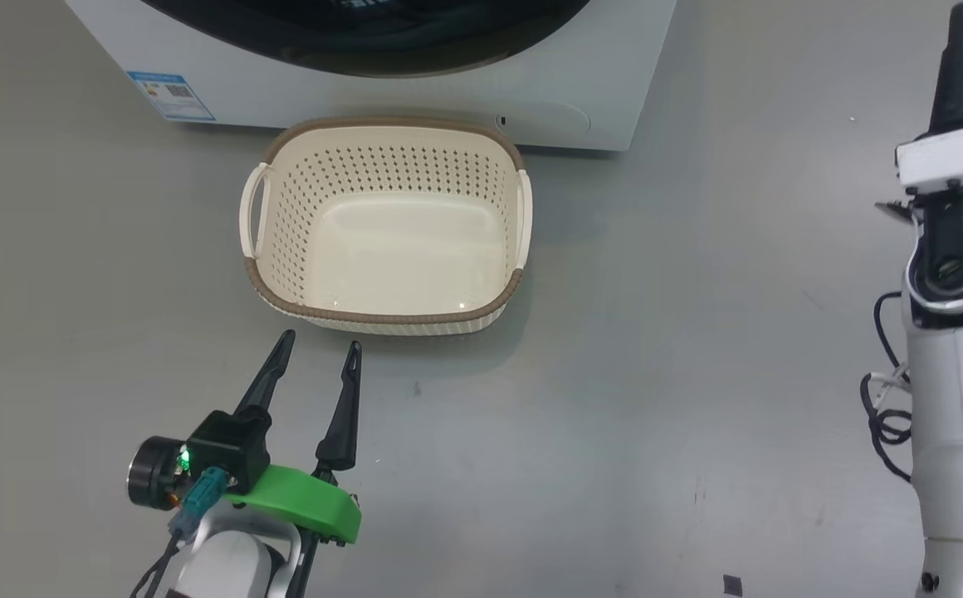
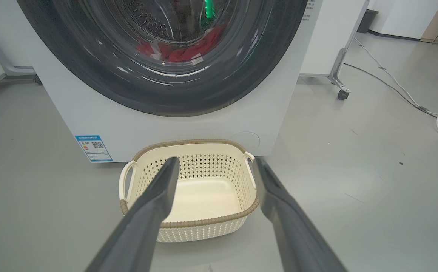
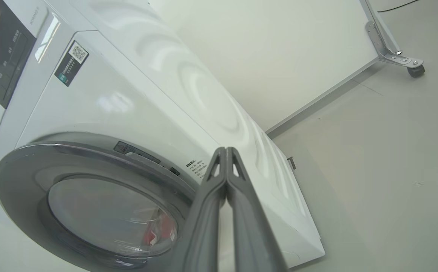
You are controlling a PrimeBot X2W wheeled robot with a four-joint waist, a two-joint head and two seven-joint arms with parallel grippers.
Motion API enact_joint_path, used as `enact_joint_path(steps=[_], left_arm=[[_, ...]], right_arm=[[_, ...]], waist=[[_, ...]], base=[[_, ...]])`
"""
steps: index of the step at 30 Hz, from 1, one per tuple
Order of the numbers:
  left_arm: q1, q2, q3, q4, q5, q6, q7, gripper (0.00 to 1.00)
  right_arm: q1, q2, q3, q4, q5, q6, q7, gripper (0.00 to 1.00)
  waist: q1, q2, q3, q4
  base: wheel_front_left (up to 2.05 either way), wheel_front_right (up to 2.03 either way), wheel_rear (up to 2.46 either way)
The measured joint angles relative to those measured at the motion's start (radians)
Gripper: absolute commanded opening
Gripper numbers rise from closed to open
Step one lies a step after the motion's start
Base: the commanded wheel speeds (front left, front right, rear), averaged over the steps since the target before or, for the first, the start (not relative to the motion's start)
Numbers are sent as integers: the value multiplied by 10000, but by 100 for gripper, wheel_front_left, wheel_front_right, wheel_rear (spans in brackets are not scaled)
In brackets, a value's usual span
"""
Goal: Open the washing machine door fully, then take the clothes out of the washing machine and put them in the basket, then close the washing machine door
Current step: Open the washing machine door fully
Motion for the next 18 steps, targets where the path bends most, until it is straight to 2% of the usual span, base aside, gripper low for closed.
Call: enact_joint_path(steps=[8,18], left_arm=[[-831,-15,-403,-257,-282,0,-2,100],[-1351,-38,-727,-326,-520,0,-2,100]], right_arm=[[-1388,-447,-25,-81,115,-186,882,0],[-2999,-456,-33,-4,1007,-510,2148,0]], waist=[[0,0,845,244],[1,0,1721,688]], base=[[0,0,0],[0,0,0]])
